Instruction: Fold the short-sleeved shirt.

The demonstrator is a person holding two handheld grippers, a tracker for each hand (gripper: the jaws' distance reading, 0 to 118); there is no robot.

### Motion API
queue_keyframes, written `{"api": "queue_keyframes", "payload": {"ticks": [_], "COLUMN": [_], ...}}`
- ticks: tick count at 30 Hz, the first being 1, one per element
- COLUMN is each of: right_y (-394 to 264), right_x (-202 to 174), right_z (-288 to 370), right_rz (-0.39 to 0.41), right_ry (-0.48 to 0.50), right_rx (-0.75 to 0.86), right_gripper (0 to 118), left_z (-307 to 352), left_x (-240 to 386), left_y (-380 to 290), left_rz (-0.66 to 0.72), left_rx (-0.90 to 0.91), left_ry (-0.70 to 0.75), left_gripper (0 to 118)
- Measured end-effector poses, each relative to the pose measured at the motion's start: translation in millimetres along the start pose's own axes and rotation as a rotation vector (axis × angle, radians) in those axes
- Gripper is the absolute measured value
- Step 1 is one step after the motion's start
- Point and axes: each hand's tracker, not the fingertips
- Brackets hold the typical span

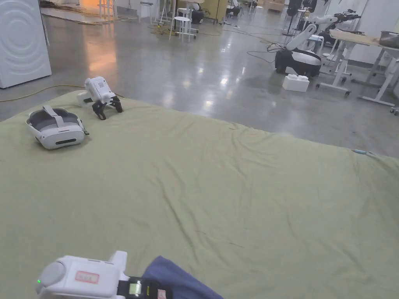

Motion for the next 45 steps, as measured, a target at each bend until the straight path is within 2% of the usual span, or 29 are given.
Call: {"api": "queue_keyframes", "payload": {"ticks": [3,4,7,9,15,19,23,24,25,27,28,29,31,36,39,41,43,44,45], "right_y": [9.3,35.5,74.0,82.5,111.3,114.3,109.7,106.9,105.4,103.8,103.1,101.1,101.4,100.0,100.1,99.1,100.3,100.4,102.1], "right_x": [12.4,24.6,61.9,74.4,109.6,121.3,127.0,126.1,126.7,129.3,130.6,128.1,129.6,126.6,125.8,121.5,127.7,125.1,123.6], "right_z": [-4.1,-2.7,-4.0,-7.2,5.1,12.6,13.4,12.9,12.5,12.0,11.7,10.1,7.3,6.2,6.0,2.6,0.6,-2.2,-6.7], "right_rz": [0.010,0.039,0.033,0.044,0.050,0.055,0.058,0.057,0.052,0.046,0.043,0.053,0.056,0.057,0.044,-0.024,-0.031,-0.031,-0.040], "right_ry": [-0.028,0.053,0.019,-0.044,-0.116,-0.155,-0.179,-0.183,-0.185,-0.183,-0.183,-0.184,-0.180,-0.168,-0.157,-0.082,-0.075,-0.142,-0.132], "right_rx": [0.059,0.069,0.101,0.127,0.162,0.173,0.161,0.154,0.147,0.139,0.136,0.138,0.132,0.135,0.146,0.150,0.161,0.133,0.148], "right_gripper": [0,0,0,0,0,0,0,0,0,0,0,0,0,0,0,0,0,0,0], "left_z": [55.9,71.7,125.1,156.9,226.0,247.0,236.9,232.7,230.1,227.5,227.2,227.7,235.3,236.0,217.9,193.9,165.9,147.8,125.7], "left_x": [11.4,12.8,23.6,20.8,9.1,6.3,-4.7,-4.6,-3.8,0.4,4.2,8.8,14.4,48.3,67.0,80.5,88.3,94.4,100.7], "left_y": [21.0,27.3,43.1,56.7,86.2,89.0,88.9,88.5,87.8,89.1,88.6,88.3,90.6,83.4,75.0,64.6,56.4,48.7,39.9], "left_rz": [-0.004,-0.019,-0.048,-0.023,0.009,0.043,0.054,0.052,0.046,0.030,0.012,-0.007,-0.038,-0.234,-0.342,-0.391,-0.453,-0.493,-0.528], "left_rx": [0.046,0.060,0.116,0.144,0.204,0.229,0.204,0.192,0.181,0.182,0.184,0.187,0.201,0.298,0.345,0.377,0.398,0.429,0.462], "left_ry": [0.033,0.055,0.140,0.204,0.433,0.555,0.688,0.720,0.744,0.832,0.871,0.910,0.973,1.148,1.110,1.051,0.980,0.941,0.916], "left_gripper": [17,17,17,17,17,17,18,20,27,66,82,92,92,92,91,91,91,91,91]}}
